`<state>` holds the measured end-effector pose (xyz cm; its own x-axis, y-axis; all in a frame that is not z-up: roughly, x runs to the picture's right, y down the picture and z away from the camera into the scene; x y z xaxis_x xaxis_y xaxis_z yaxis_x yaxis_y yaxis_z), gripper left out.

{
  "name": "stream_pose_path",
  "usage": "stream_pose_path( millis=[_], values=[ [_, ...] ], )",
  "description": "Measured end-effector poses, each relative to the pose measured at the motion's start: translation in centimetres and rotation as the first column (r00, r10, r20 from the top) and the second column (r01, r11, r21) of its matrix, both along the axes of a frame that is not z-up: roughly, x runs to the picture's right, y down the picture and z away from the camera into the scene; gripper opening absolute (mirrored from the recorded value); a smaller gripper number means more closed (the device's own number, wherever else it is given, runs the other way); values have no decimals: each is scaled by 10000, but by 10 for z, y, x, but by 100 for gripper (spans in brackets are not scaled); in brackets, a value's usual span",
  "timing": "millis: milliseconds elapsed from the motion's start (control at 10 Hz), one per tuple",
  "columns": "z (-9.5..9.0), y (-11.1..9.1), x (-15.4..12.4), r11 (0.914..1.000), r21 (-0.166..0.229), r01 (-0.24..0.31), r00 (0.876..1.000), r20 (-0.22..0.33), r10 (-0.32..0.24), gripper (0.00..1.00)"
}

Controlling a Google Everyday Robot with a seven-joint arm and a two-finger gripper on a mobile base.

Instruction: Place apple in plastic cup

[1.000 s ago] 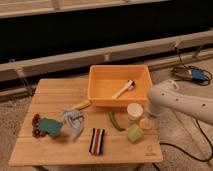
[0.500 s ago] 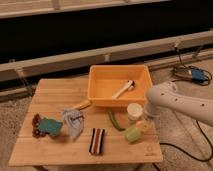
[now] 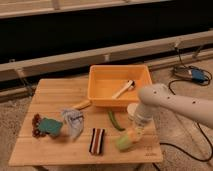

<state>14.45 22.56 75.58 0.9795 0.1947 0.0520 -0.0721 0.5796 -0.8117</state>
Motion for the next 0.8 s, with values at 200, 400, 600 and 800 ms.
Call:
stream_pose_path(
  millis=[200,400,600,800],
  values=[
    [-1,17,-8,9984,-559,61,9996,273,-45,58],
    [-9,38,-27,9945,-1042,50,9982,595,12,78],
    [-15,40,-37,9939,-1099,-78,9969,775,164,80],
    [-25,29,-46,9958,-896,-163,9948,991,252,80]
  ],
)
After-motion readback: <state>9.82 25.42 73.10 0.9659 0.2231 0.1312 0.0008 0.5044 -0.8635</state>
